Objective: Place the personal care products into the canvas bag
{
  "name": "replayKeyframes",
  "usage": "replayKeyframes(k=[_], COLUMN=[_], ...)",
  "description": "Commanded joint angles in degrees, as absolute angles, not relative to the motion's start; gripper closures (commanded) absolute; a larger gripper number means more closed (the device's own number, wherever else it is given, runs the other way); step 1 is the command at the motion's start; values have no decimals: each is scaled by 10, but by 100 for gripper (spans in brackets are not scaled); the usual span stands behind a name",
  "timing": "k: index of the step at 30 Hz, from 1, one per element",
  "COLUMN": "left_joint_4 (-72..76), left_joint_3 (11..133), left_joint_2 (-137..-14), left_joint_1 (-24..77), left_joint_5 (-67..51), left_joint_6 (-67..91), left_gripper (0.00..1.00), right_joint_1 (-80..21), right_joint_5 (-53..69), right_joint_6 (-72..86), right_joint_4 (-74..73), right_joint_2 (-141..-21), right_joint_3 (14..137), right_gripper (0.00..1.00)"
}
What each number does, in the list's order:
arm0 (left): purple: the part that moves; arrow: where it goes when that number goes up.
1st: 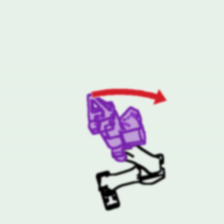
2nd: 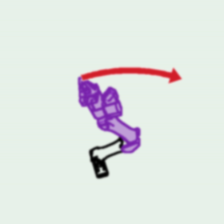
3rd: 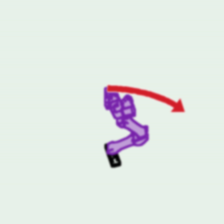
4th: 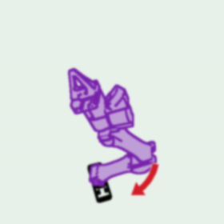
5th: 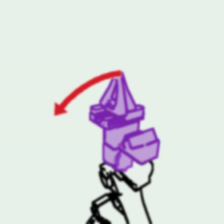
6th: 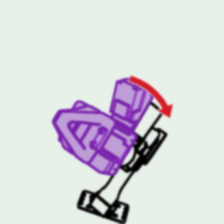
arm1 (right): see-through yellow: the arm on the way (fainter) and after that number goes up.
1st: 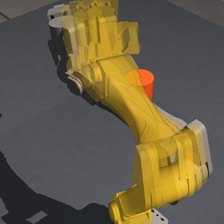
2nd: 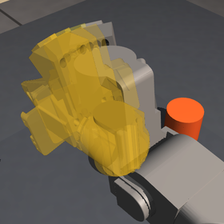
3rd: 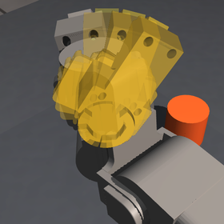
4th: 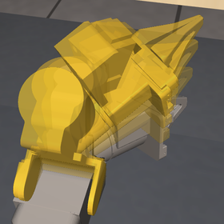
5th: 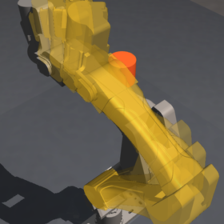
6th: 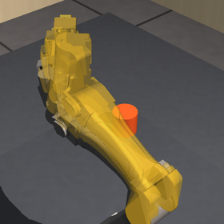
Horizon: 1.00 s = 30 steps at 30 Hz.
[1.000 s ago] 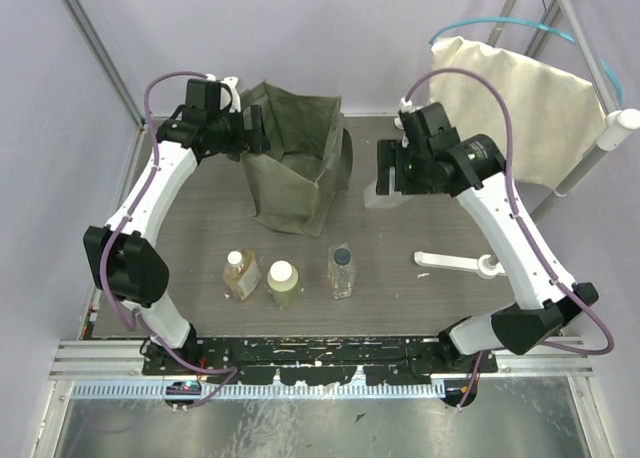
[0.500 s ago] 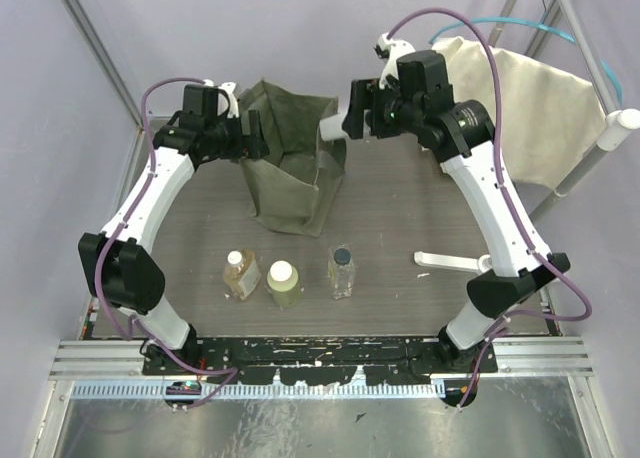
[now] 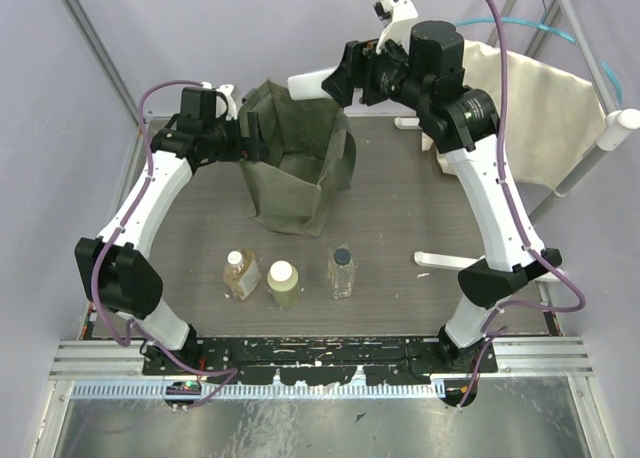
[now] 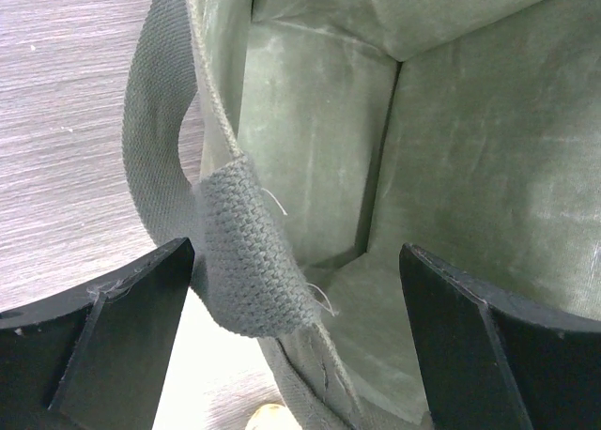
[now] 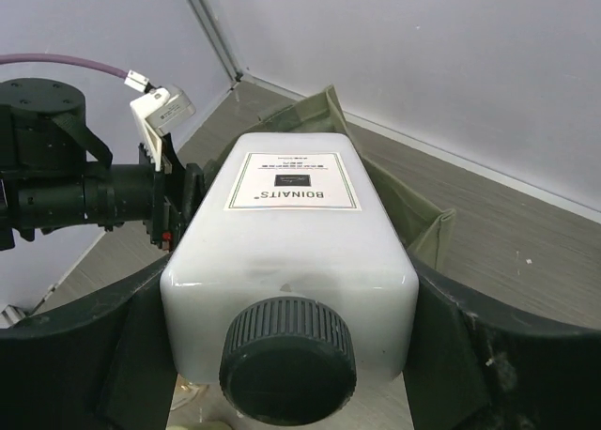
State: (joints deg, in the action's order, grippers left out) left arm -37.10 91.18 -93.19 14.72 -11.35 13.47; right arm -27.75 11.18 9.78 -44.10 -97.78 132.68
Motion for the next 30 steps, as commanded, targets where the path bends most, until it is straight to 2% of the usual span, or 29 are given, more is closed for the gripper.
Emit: replayKeyframes(k=[1,16,30], left_joint_4=[-374,-371,-379], left_joint_3=[898,883,878], left_joint_2=[-918,-896,-884], left_joint_1=[146,149,153], left_joint_5=[-129,-134,-126], left_joint_6=[133,140,143], left_gripper=[2,2,2], right_joint_1=[-278,-279,-320], right_joint_5=[145,160,27], right_joint_6=[104,125,113], right_joint_4=[-307,-328,-426], right_joint_2=[-980,-1115,-1219], right_joint_3=[1351,1364,1435], right_gripper=[99,99,99])
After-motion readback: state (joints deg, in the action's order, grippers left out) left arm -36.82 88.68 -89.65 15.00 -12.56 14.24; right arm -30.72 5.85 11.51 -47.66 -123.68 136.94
